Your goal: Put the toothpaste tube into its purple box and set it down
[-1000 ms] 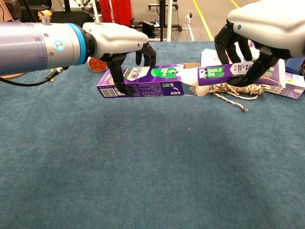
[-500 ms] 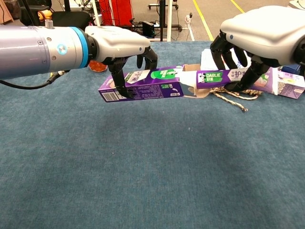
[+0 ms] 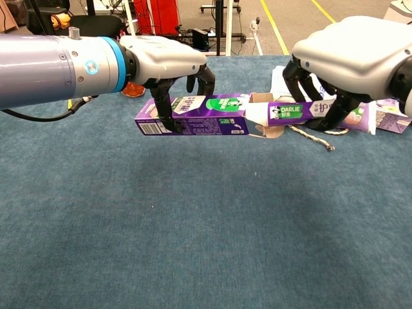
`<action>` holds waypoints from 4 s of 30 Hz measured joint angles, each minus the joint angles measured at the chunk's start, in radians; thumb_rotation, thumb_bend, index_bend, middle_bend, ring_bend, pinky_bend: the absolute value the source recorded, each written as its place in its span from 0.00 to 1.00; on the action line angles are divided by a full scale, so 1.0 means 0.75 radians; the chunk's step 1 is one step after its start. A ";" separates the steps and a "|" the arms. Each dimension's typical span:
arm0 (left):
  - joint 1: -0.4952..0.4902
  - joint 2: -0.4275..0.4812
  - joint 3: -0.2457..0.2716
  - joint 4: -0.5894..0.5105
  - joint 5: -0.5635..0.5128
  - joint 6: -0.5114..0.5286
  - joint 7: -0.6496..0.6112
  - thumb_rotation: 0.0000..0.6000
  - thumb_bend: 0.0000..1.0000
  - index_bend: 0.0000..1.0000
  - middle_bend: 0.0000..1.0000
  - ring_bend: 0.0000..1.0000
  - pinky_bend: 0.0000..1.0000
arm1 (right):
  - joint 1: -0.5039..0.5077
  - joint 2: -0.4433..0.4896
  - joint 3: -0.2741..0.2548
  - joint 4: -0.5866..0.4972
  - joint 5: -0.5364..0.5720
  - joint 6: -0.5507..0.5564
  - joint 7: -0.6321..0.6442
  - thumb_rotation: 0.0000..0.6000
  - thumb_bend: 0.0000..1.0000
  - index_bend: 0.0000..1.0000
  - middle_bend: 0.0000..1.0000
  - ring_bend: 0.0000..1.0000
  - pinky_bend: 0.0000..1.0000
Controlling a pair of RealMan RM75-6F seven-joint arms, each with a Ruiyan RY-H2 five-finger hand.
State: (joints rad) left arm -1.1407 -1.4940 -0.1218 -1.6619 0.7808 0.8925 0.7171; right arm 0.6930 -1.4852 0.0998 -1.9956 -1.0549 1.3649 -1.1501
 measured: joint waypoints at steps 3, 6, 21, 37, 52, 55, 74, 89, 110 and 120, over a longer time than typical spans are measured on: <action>-0.015 -0.007 0.000 -0.007 -0.033 0.008 0.023 1.00 0.21 0.40 0.34 0.28 0.51 | 0.006 -0.014 -0.011 0.006 -0.005 0.007 -0.043 1.00 0.55 0.58 0.64 0.60 0.68; -0.027 -0.013 0.001 -0.016 -0.056 0.019 0.041 1.00 0.21 0.40 0.34 0.28 0.51 | 0.013 -0.029 -0.017 0.013 -0.005 0.015 -0.086 1.00 0.55 0.58 0.64 0.60 0.68; -0.059 -0.035 0.003 -0.028 -0.113 0.056 0.073 1.00 0.21 0.40 0.34 0.28 0.51 | 0.039 -0.073 -0.041 0.038 0.009 0.031 -0.218 1.00 0.55 0.58 0.64 0.60 0.68; -0.038 -0.066 0.010 -0.002 -0.054 0.056 -0.007 1.00 0.21 0.40 0.34 0.28 0.52 | 0.044 -0.091 -0.030 0.042 -0.001 0.041 -0.215 1.00 0.55 0.58 0.64 0.60 0.68; -0.021 -0.088 -0.009 0.014 -0.038 0.014 -0.110 1.00 0.21 0.40 0.34 0.28 0.52 | 0.049 -0.099 -0.023 0.041 -0.034 0.047 -0.212 1.00 0.55 0.32 0.64 0.60 0.69; -0.019 -0.095 -0.012 0.016 -0.024 0.009 -0.125 1.00 0.21 0.40 0.34 0.28 0.52 | 0.055 -0.097 -0.023 0.040 -0.041 0.049 -0.242 1.00 0.55 0.31 0.64 0.60 0.69; 0.084 -0.131 -0.068 0.056 0.208 0.007 -0.505 1.00 0.21 0.41 0.35 0.30 0.54 | 0.074 -0.053 0.007 -0.153 -0.048 0.114 -0.409 1.00 0.28 0.07 0.12 0.14 0.31; 0.206 -0.158 -0.127 0.170 0.501 0.028 -0.961 1.00 0.20 0.42 0.35 0.31 0.54 | 0.083 0.111 0.082 -0.261 -0.234 0.235 -0.529 1.00 0.28 0.07 0.11 0.11 0.27; 0.289 -0.082 -0.075 0.368 0.710 0.045 -0.999 1.00 0.20 0.42 0.36 0.31 0.54 | -0.087 0.399 0.185 0.127 -0.040 0.154 0.090 1.00 0.28 0.09 0.13 0.13 0.30; 0.272 -0.102 -0.036 0.502 0.384 -0.082 -0.464 1.00 0.20 0.42 0.36 0.32 0.52 | -0.158 0.373 0.115 0.354 -0.010 0.030 0.352 1.00 0.28 0.09 0.14 0.14 0.31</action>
State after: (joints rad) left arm -0.9370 -1.5705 -0.1489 -1.2853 1.0685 0.8311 0.3688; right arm 0.5743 -1.2052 0.1864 -1.7298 -1.0625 1.3873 -0.8863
